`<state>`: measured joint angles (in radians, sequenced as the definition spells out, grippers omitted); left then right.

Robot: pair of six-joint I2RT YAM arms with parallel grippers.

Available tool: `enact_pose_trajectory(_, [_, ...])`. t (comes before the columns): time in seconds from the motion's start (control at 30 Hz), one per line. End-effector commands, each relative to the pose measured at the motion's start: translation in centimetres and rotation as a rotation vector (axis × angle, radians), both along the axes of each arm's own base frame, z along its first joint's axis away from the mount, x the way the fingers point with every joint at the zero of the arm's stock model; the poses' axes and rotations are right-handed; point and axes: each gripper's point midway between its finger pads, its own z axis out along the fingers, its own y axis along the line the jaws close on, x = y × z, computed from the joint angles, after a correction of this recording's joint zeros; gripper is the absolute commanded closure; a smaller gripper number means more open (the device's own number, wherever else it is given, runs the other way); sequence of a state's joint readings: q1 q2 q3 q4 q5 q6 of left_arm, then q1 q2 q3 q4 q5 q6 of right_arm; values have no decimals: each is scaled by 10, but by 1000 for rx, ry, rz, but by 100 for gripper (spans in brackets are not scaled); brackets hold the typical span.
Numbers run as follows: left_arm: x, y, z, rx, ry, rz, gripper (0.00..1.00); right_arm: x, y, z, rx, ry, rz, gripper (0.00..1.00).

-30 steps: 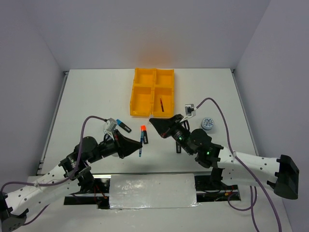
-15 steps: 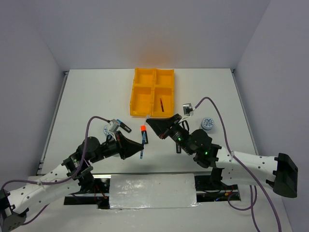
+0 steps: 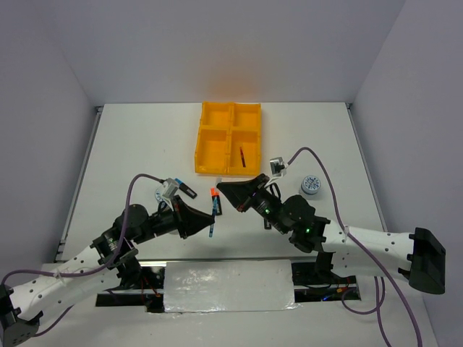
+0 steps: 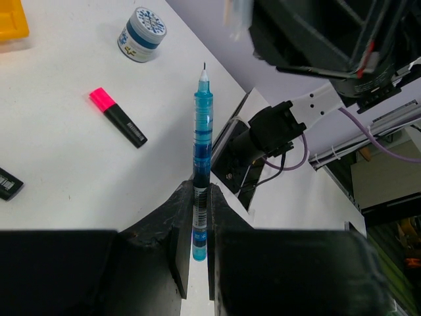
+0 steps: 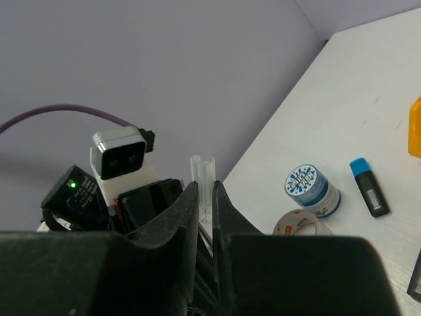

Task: Sort the stationery into containers
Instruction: Close the pen cap on the pen.

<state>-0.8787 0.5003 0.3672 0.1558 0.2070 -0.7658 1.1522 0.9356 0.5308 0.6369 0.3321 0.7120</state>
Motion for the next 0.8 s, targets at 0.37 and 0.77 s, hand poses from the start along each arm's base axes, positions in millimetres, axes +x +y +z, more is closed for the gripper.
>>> enact_pose_trajectory(0.37, [2, -1, 34, -43, -79, 2, 100, -3, 3, -2, 3, -23, 13, 100])
enact_pose_trajectory(0.77, [4, 0, 38, -50, -92, 15, 100, -3, 3, -10, -3, -11, 12, 100])
